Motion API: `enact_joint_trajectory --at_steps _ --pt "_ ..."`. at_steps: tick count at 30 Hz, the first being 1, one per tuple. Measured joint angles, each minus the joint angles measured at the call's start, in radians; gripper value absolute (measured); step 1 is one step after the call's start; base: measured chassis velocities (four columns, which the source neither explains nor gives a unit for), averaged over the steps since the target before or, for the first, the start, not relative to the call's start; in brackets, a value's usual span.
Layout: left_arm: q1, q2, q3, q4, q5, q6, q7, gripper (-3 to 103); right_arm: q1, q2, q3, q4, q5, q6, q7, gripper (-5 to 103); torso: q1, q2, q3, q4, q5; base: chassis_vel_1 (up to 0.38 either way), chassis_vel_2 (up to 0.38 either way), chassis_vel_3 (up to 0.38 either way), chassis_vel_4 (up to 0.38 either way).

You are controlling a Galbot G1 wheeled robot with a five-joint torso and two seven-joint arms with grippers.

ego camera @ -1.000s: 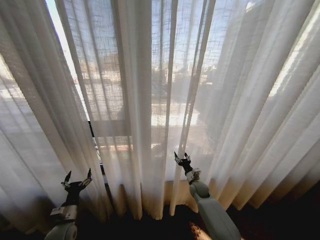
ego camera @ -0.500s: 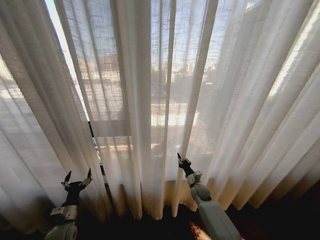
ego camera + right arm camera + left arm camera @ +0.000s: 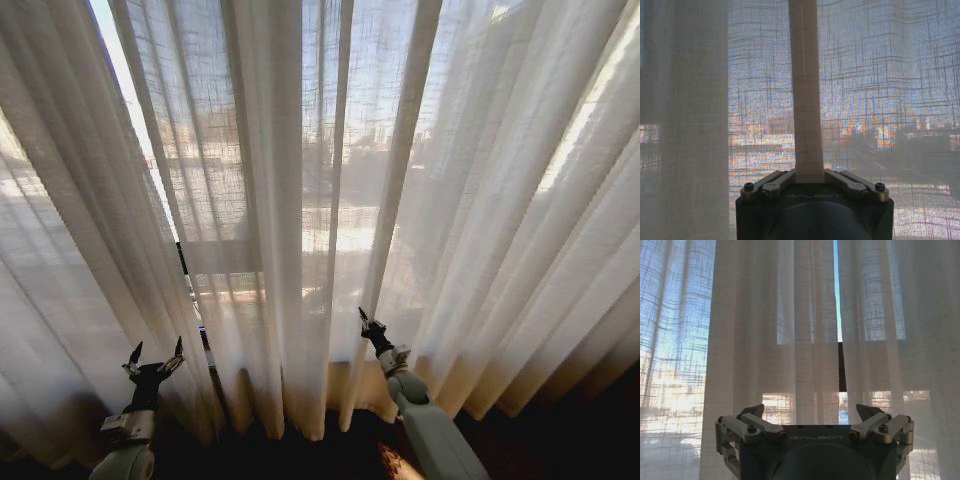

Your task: Open the curtains by pulling them apart, changing their state from closed to fully open.

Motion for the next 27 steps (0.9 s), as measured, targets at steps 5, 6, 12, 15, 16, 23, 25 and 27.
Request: enact_joint_trajectory --at_steps 5,6,12,15,16,23,25,27 --pt "0.000 0.000 0.000 0.000 0.000 0.000 0.000 100 -0.008 -0.010 0.010 0.006 0.009 -0.006 -0.007 0 0.000 0.000 0.000 0.0000 0.0000 -0.072 -0.068 0.078 0.046" --pt "0.000 0.000 0.000 0.000 0.000 0.000 0.000 100 -0.009 -0.012 0.012 0.006 0.011 -0.006 -0.008 0 0.000 0.000 0.000 0.0000 0.0000 -0.133 -0.104 0.113 0.103" --pt "0.000 0.000 0.000 0.000 0.000 0.000 0.000 100 -0.019 -0.028 0.028 0.015 0.027 -0.007 -0.014 0 0.000 0.000 0.000 0.0000 -0.0001 -0.185 -0.176 0.201 0.155" --pt "0.000 0.000 0.000 0.000 0.000 0.000 0.000 100 -0.022 -0.040 0.038 0.019 0.035 -0.008 -0.016 0 0.000 0.000 0.000 -0.0001 0.0002 -0.282 -0.268 0.274 0.260" --pt "0.000 0.000 0.000 0.000 0.000 0.000 0.000 100 -0.022 -0.040 0.038 0.019 0.035 -0.008 -0.016 0 0.000 0.000 0.000 -0.0001 0.0002 -0.286 -0.301 0.288 0.260" --pt "0.000 0.000 0.000 0.000 0.000 0.000 0.000 100 -0.012 -0.042 0.039 0.011 0.040 -0.008 -0.024 0 0.000 0.000 0.000 -0.0001 0.0001 -0.313 -0.318 0.314 0.320" --pt "0.000 0.000 0.000 0.000 0.000 0.000 0.000 100 -0.008 -0.039 0.040 0.003 0.040 -0.006 -0.030 0 0.000 0.000 0.000 -0.0001 -0.0001 -0.345 -0.346 0.365 0.370" --pt "0.000 0.000 0.000 0.000 0.000 0.000 0.000 100 -0.007 -0.038 0.041 -0.001 0.040 -0.004 -0.032 0 0.000 0.000 0.000 -0.0001 0.0005 -0.365 -0.340 0.378 0.345"
